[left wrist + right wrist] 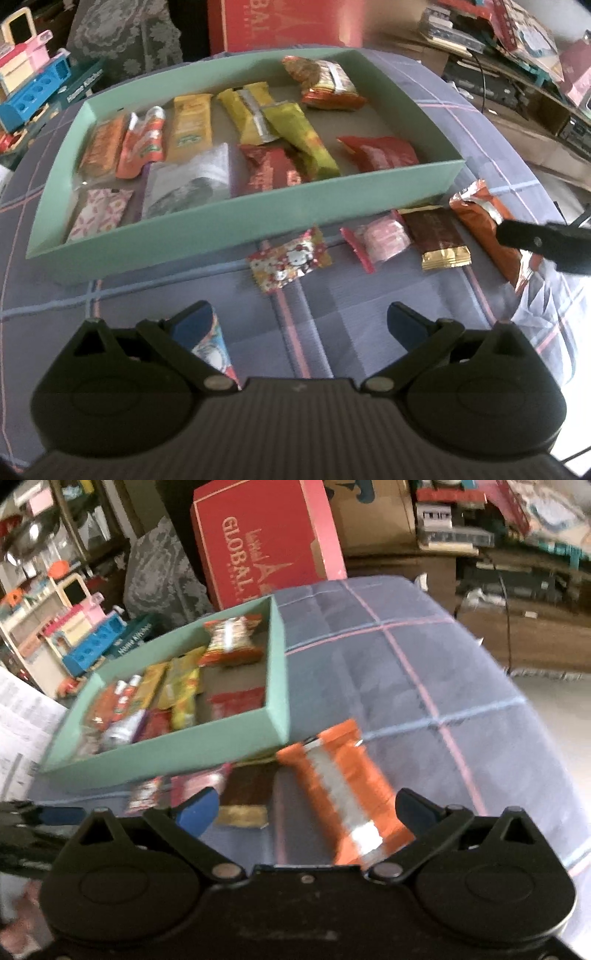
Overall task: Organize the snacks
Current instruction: 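Move the right tool to the orange-silver bag and grasp it, then grasp the brown chocolate square with the left tool while the right tool holds the orange bag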
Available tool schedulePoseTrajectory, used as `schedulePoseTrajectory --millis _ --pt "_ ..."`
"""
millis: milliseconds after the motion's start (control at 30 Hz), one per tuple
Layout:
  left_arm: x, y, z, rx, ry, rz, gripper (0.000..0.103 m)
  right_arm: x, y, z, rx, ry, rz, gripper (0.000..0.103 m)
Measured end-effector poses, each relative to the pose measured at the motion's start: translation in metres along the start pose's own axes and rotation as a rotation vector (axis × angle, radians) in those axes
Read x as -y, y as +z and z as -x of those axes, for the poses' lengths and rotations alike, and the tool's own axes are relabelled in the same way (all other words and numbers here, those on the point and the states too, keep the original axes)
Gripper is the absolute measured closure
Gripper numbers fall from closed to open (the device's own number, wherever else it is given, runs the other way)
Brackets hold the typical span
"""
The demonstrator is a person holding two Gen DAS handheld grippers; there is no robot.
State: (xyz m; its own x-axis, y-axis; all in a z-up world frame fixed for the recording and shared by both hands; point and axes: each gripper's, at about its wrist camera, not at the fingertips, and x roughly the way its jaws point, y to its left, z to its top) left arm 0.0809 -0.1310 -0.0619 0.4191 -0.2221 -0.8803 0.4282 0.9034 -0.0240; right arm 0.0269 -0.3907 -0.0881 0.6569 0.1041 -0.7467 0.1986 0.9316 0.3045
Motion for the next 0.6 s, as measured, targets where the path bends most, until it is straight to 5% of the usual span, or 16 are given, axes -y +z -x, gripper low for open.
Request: schedulePoseTrajectory --millis 333,467,600 --pt "0.008 0.013 -0.01 -0.014 -0.005 0.01 0.0 0.011 0.003 -0.037 -0.064 0.014 0.026 0.021" --pt "0.02 0.02 -0.012 -0.002 -0.016 -0.001 0.0 0.008 -0.004 -0.032 -0.044 -0.047 0.076 0.053" --pt "0.037 0.025 -0.014 0.014 -0.03 -0.025 0.0 0.026 -0.016 -0.017 -0.04 -0.03 -0.033 0.055"
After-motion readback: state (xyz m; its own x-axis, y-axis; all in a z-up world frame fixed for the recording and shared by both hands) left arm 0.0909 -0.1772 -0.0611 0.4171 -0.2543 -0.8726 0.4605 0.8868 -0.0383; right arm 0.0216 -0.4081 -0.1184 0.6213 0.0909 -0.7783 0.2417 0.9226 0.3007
